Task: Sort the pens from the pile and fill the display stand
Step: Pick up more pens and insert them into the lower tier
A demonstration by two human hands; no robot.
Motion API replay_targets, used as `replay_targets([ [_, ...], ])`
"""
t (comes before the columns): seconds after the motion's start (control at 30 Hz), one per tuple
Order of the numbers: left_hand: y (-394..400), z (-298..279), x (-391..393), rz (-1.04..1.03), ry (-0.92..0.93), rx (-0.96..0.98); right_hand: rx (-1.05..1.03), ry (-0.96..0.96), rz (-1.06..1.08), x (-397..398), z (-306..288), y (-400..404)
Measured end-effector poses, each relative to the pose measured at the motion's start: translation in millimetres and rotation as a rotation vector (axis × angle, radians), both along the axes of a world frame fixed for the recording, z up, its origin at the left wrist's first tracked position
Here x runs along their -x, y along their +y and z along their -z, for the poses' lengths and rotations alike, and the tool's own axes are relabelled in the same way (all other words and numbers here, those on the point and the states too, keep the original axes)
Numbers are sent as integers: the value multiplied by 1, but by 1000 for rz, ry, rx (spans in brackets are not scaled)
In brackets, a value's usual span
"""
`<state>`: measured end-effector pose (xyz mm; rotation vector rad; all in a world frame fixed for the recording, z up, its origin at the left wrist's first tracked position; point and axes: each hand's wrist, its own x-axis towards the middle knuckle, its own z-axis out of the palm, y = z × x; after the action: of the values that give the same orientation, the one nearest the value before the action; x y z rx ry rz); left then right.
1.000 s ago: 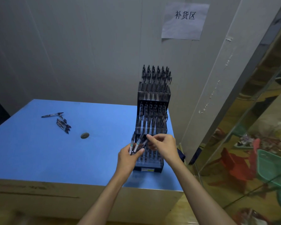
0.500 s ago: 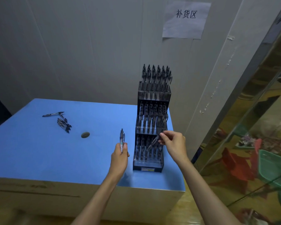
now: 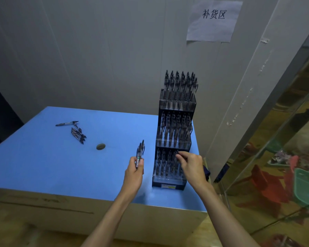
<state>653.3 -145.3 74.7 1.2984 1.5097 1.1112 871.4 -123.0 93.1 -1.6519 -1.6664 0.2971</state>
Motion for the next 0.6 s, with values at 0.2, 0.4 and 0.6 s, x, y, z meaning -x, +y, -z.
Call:
replay_targets([
  [0.2, -2, 0, 4, 22, -18, 21, 143, -80, -41, 3, 12, 3],
  [0.4, -1, 1, 1, 55, -41, 65, 223, -50, -1, 3, 26, 1],
  [0.6, 2, -9, -10, 121, -157, 66, 247, -55, -11, -1, 18, 2],
])
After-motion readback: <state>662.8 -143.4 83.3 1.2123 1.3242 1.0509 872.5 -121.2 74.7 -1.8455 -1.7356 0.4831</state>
